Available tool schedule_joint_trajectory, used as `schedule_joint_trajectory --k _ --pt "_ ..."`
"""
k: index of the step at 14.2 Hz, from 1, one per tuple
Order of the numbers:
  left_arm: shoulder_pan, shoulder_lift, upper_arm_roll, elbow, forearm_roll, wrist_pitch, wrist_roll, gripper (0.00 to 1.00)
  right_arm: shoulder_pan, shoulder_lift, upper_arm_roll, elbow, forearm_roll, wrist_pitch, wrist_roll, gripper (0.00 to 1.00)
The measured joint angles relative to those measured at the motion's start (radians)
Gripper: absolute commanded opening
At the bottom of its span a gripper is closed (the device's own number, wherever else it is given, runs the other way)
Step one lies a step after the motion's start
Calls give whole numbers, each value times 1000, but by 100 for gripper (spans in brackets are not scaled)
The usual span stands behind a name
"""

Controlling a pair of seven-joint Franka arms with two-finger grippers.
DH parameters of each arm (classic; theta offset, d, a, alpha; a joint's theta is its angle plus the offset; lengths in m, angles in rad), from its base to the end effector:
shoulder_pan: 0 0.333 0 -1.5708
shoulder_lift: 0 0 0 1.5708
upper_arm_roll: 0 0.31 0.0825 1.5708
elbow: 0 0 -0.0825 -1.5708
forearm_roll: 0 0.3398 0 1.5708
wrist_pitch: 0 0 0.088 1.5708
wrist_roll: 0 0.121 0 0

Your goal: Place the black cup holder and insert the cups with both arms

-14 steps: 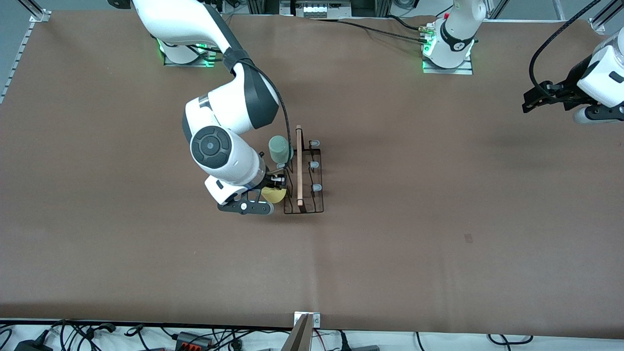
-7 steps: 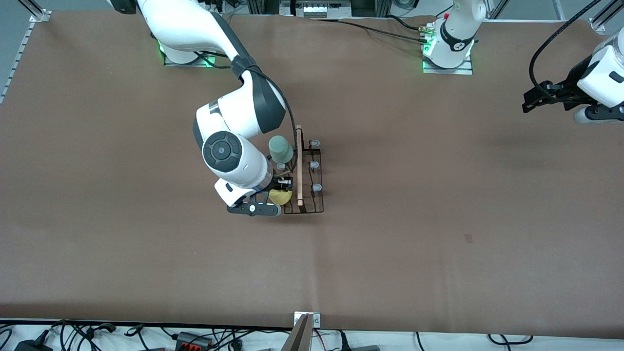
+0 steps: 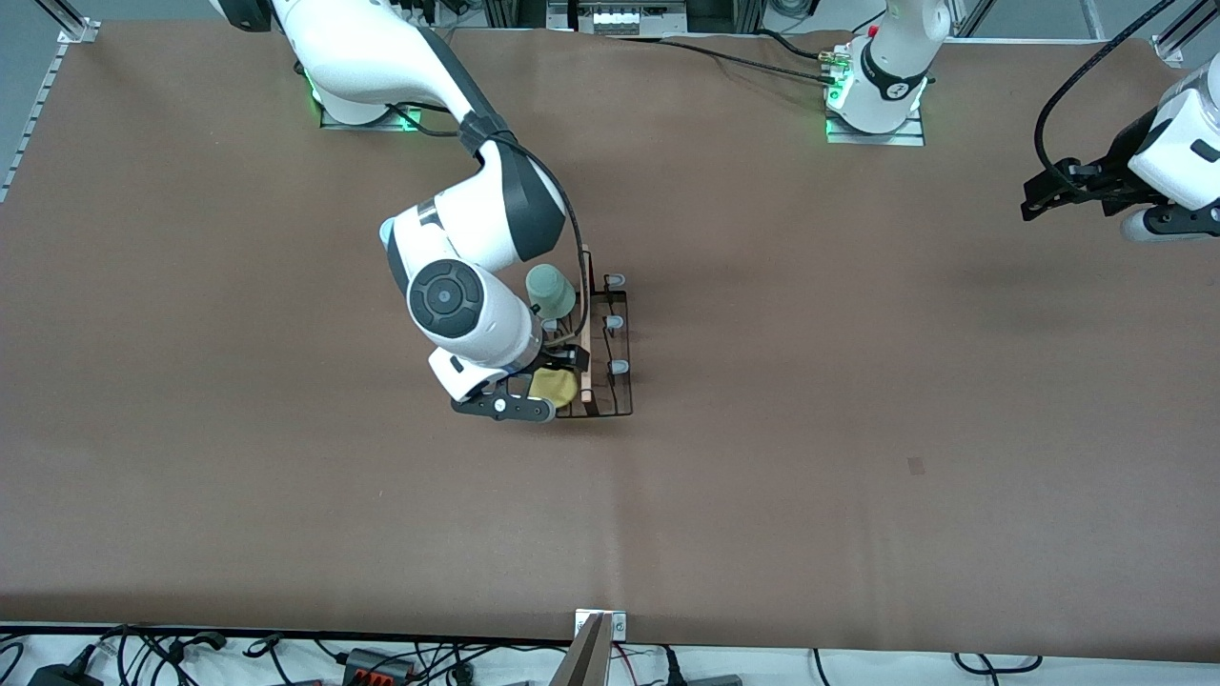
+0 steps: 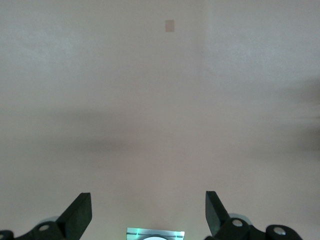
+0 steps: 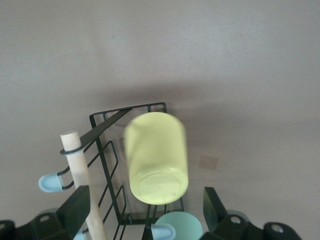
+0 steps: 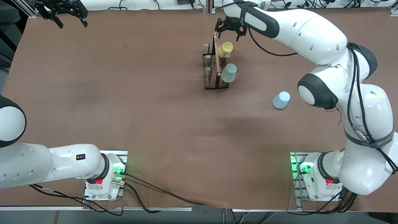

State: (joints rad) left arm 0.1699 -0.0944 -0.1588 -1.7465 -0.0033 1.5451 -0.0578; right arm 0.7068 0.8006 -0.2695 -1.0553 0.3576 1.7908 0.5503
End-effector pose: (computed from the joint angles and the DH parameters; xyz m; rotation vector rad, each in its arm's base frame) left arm 0.4732 0.0016 0.5737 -3.1210 -0.1101 0.1686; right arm 0.5978 0.3860 0.3586 -3.0169 0.1866 0.1683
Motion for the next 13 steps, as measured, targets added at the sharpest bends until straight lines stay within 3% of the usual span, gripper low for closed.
schedule_joint_trajectory --k 6,13 --pt "0 0 0 0 0 0 0 100 -141 -148 -76 7 -24 -169 -123 100" --pt "0 0 0 0 0 0 0 100 -217 -201 -217 5 -26 -249 -298 100"
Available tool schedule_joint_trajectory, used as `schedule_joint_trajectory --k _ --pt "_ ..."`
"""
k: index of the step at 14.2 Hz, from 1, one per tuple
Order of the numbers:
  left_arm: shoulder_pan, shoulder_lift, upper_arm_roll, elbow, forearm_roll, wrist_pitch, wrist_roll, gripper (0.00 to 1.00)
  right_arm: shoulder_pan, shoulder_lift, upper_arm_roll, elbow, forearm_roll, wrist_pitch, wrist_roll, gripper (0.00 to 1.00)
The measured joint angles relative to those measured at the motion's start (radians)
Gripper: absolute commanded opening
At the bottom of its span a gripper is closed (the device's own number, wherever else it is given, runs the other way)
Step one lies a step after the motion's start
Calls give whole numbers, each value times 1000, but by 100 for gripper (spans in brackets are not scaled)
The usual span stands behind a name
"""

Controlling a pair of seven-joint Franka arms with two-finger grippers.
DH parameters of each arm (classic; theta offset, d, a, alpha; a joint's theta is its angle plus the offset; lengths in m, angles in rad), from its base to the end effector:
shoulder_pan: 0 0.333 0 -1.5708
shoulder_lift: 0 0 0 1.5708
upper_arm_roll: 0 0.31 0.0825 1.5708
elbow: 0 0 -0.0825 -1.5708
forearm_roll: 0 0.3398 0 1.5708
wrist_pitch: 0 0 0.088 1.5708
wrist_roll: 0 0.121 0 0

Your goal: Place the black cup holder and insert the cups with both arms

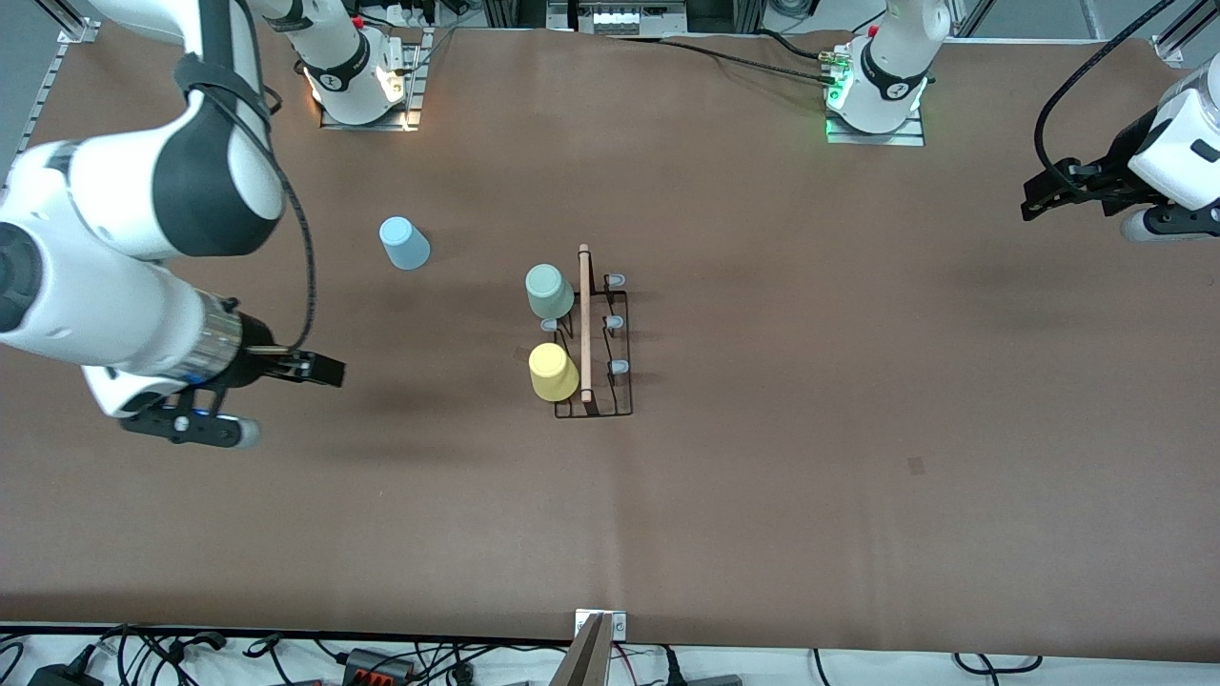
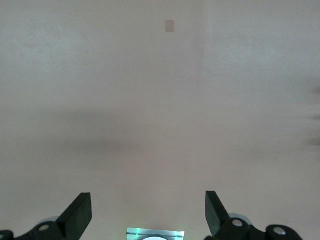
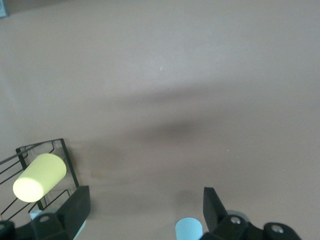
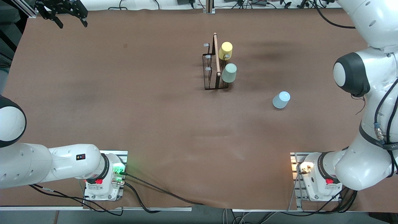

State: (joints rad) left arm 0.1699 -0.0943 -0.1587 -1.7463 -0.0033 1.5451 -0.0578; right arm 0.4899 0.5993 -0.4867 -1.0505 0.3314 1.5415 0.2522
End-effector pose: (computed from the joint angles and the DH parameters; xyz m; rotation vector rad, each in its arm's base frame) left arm 0.4732 0.0016 0.5738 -3.1211 -0.1102 0.1685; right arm 0.6455 0.1366 0.4948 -3.0724 0.2774 0.0943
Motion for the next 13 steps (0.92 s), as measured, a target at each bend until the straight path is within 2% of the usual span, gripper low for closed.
schedule_joint_trajectory --k 2,3,5,6,7,10,13 --pt "0 0 0 0 0 0 0 100 -53 -36 25 -13 -45 4 -8 100" --pt "0 0 0 0 0 0 0 100 -99 -67 73 -32 -108 12 -17 100" --pt "0 0 0 0 0 0 0 100 -236 -153 237 -103 -236 39 -27 100" --pt "0 0 0 0 0 0 0 100 -307 -200 312 -149 -274 52 -39 100" --pt "0 0 0 0 0 0 0 100 -363 -240 357 -192 -288 59 -68 100" --pt "0 0 0 0 0 0 0 100 -451 -324 383 -282 -290 64 -198 100" --pt "0 0 0 0 0 0 0 100 -475 -366 383 -324 -291 64 -239 100"
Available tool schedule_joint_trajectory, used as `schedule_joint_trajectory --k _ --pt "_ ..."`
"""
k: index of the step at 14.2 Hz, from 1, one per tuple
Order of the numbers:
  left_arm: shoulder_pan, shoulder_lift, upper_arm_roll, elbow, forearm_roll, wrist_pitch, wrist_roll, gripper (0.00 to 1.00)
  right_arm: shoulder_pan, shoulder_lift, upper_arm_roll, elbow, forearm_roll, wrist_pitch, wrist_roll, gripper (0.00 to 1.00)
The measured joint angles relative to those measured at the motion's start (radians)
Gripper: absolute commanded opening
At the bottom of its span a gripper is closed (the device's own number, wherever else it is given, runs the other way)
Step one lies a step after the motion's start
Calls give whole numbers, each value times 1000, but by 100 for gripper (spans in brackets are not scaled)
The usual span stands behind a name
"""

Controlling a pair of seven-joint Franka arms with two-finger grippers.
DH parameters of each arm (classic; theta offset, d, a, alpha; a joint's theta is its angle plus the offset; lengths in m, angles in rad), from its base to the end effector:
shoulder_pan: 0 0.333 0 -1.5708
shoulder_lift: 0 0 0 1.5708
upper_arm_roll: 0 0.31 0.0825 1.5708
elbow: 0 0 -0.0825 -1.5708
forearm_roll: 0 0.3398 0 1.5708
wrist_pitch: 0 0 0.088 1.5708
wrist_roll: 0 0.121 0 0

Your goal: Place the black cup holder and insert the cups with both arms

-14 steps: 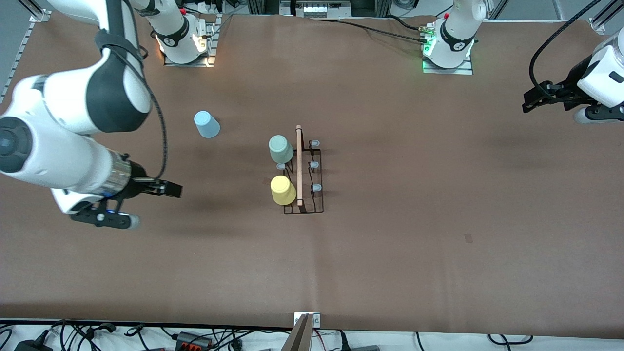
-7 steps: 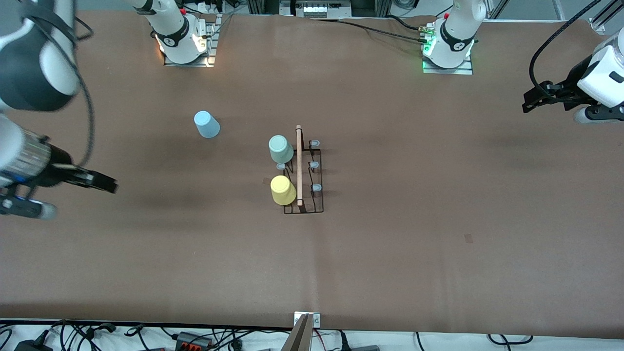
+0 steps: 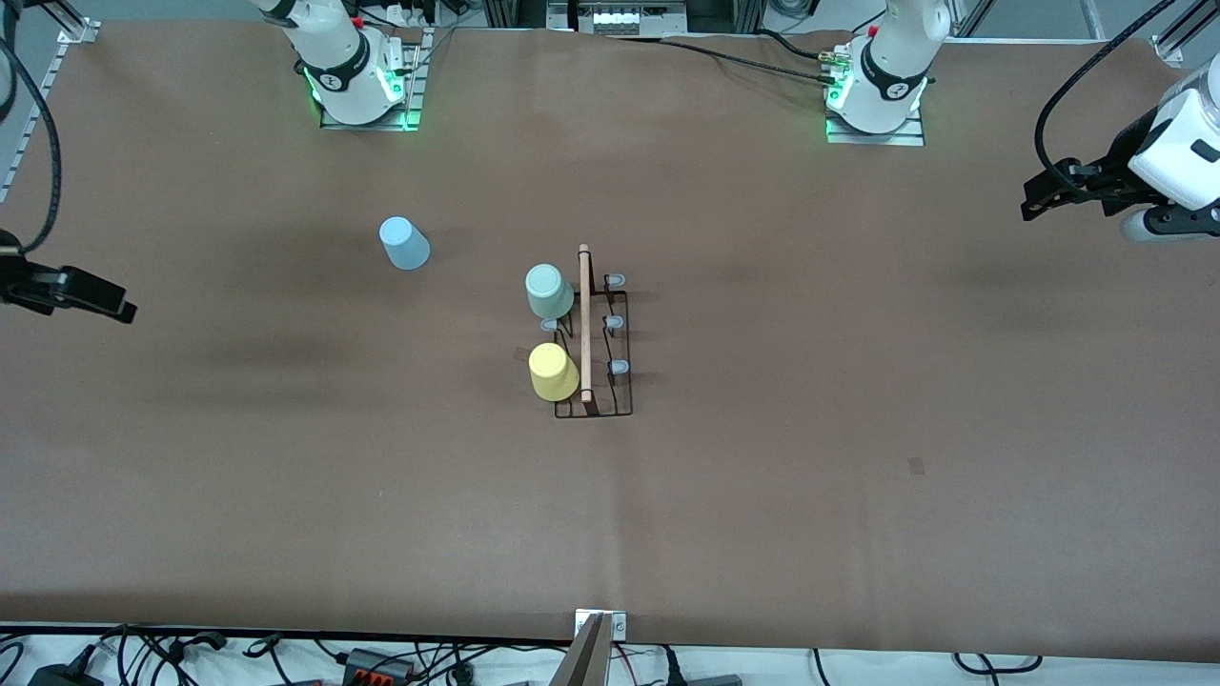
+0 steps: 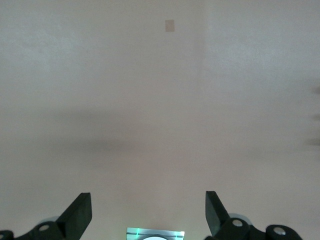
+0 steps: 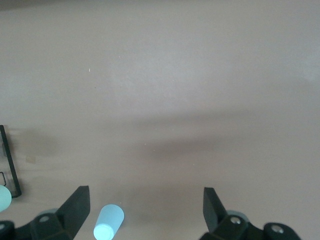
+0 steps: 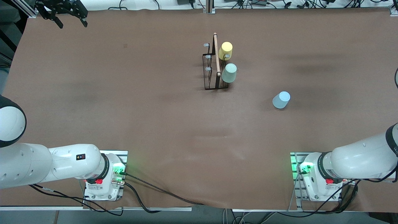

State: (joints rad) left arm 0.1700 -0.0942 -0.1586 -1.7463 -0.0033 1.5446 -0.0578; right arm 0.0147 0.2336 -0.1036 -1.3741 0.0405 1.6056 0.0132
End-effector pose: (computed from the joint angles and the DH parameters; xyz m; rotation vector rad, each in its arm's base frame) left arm 0.4732 0.0017 0.5737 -3.1210 -0.1105 0.1694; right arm 0.5808 -0.0398 0.5648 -3.1211 0.1573 0.0004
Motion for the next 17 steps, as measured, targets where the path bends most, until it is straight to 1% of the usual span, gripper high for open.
schedule_joint_trajectory --k 2,4,6,8,11,17 --pt "0 0 0 0 0 0 0 100 0 -32 3 -57 -4 23 -7 100" --pt "0 0 0 0 0 0 0 100 0 -88 7 -160 -8 83 -17 100" --pt "0 0 0 0 0 0 0 100 0 -153 8 -260 -11 112 -26 100" --pt "0 0 0 0 0 0 0 100 0 -202 11 -315 -12 116 -35 100" --pt "0 0 0 0 0 0 0 100 0 -229 17 -332 -13 112 -38 100" --pt "0 0 1 0 0 0 0 100 0 -230 23 -332 -13 101 -46 100"
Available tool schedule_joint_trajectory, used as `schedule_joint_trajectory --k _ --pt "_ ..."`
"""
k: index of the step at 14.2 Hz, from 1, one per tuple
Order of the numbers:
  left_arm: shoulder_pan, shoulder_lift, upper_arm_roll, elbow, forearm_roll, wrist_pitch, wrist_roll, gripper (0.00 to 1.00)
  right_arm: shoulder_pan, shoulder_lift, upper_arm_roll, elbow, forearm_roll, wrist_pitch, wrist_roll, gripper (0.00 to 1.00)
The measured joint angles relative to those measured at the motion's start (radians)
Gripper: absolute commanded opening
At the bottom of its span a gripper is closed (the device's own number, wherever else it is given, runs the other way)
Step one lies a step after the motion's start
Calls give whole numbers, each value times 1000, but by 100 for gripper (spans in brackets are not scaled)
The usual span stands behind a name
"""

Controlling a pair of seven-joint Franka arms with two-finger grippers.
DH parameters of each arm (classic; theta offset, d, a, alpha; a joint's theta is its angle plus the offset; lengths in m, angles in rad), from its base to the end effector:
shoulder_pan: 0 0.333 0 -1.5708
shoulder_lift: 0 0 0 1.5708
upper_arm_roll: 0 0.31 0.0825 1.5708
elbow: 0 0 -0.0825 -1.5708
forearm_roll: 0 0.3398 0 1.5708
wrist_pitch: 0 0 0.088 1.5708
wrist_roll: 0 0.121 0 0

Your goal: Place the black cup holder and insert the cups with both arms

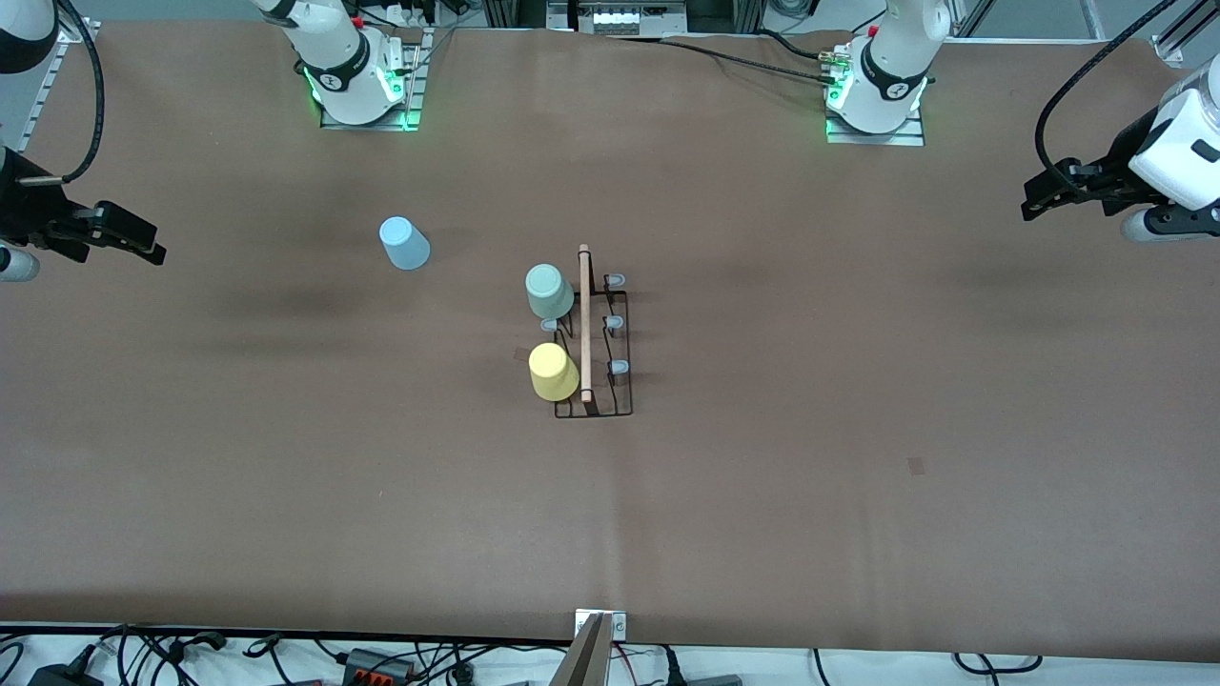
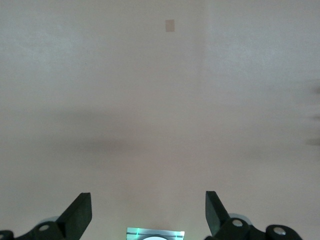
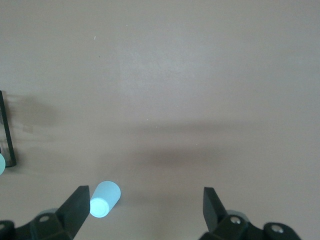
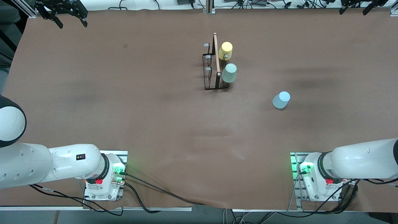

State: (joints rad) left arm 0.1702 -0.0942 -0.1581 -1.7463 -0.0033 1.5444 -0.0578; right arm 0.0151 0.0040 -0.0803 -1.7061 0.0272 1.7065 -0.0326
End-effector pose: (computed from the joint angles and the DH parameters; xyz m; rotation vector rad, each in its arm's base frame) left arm 0.4731 0.0021 0.5737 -3.1210 -0.1116 0.1697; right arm 0.5184 -0.0308 0.5559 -3.1143 0.0566 0.0036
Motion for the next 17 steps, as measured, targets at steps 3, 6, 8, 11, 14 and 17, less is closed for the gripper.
schedule_joint_trajectory --k 3,6,8,11,14,17 --pt "1 0 0 0 0 0 0 100 0 0 0 0 -4 0 0 100" --pt "1 0 1 0 0 0 0 100 -7 0 2 0 -11 0 0 100" --pt "1 0 1 0 0 0 0 100 -55 0 52 0 -11 0 -2 100" --pt "1 0 1 0 0 0 0 100 -90 0 102 0 -12 0 -2 100" --pt "1 0 1 0 0 0 0 100 -66 -1 62 0 -13 0 -2 100" --pt "1 0 1 0 0 0 0 100 -63 -3 52 0 -13 -2 -4 100"
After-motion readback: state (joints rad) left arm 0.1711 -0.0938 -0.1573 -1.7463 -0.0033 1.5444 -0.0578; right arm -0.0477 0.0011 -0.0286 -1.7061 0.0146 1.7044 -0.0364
